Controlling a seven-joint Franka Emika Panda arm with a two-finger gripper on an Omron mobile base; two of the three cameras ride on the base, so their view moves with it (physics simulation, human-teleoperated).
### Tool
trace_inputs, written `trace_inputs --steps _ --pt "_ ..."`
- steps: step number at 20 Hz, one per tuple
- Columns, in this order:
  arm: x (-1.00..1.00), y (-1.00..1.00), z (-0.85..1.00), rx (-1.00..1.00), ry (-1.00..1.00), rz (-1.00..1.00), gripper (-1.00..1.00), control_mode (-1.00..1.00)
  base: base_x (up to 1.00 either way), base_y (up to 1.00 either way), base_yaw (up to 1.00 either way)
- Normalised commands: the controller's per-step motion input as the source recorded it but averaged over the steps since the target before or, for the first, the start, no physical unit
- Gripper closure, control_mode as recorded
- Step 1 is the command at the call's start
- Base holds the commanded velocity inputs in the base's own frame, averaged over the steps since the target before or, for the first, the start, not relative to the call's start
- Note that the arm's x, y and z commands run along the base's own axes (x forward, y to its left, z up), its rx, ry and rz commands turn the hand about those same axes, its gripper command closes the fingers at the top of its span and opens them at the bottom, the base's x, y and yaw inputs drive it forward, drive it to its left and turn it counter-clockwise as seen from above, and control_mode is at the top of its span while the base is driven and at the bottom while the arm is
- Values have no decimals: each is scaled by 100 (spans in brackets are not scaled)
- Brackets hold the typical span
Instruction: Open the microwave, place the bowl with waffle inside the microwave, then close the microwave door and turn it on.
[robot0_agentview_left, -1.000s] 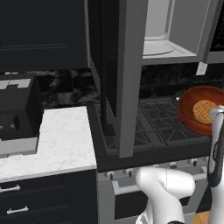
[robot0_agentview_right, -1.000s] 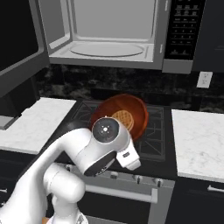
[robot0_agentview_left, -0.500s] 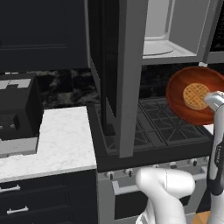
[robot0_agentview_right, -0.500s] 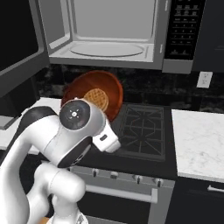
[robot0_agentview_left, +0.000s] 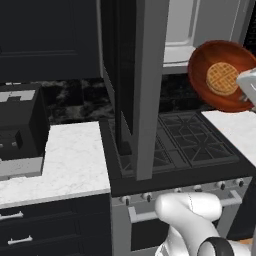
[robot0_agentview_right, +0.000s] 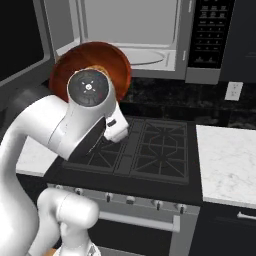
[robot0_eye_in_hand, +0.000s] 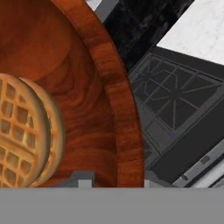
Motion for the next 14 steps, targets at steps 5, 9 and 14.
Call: trace_inputs --steps 5,9,14 --pt "26 58 95 7 13 0 100 -100 0 0 0" --pt "35 56 66 0 6 -8 100 -100 0 0 0" --pt "70 33 17 0 25 -18 100 -100 0 0 0"
